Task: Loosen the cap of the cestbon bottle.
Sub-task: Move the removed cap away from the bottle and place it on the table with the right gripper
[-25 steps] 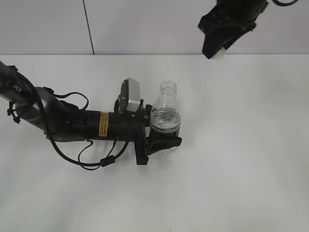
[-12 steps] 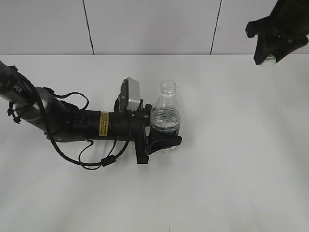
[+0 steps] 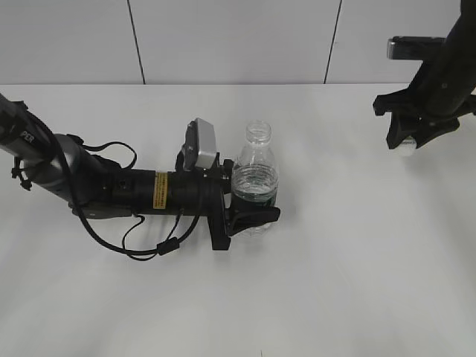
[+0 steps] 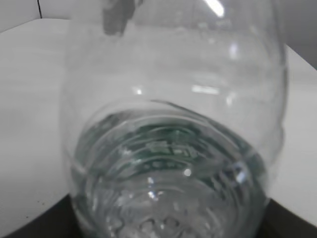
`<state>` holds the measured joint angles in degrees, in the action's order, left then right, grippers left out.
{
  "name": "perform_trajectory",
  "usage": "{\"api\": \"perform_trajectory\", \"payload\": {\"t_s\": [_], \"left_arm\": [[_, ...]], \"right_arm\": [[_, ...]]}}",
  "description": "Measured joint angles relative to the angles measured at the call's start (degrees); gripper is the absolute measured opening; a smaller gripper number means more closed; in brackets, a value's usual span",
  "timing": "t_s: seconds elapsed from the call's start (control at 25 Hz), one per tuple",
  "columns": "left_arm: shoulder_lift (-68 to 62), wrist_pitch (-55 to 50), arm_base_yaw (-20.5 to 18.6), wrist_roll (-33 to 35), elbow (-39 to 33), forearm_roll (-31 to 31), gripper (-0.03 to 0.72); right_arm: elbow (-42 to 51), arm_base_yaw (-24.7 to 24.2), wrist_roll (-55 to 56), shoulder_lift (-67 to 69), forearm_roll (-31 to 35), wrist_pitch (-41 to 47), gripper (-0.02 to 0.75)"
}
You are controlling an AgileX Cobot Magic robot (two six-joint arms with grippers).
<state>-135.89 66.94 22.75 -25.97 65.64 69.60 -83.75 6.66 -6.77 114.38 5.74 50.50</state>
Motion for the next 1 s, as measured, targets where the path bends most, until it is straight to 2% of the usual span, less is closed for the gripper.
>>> {"api": "perform_trajectory", "payload": {"t_s": [0.4, 1.0], "left_arm": [[0.0, -0.2, 0.0, 0.0, 0.0, -0.4, 0.41], [0.0, -0.2, 0.0, 0.0, 0.0, -0.4, 0.41]], "right_arm": [[-0.1, 0.0, -0.1, 8.7, 1.9, -4.3, 0.29], [-0.3, 0.0, -0.1, 11.0, 2.1, -7.2, 0.29]]}}
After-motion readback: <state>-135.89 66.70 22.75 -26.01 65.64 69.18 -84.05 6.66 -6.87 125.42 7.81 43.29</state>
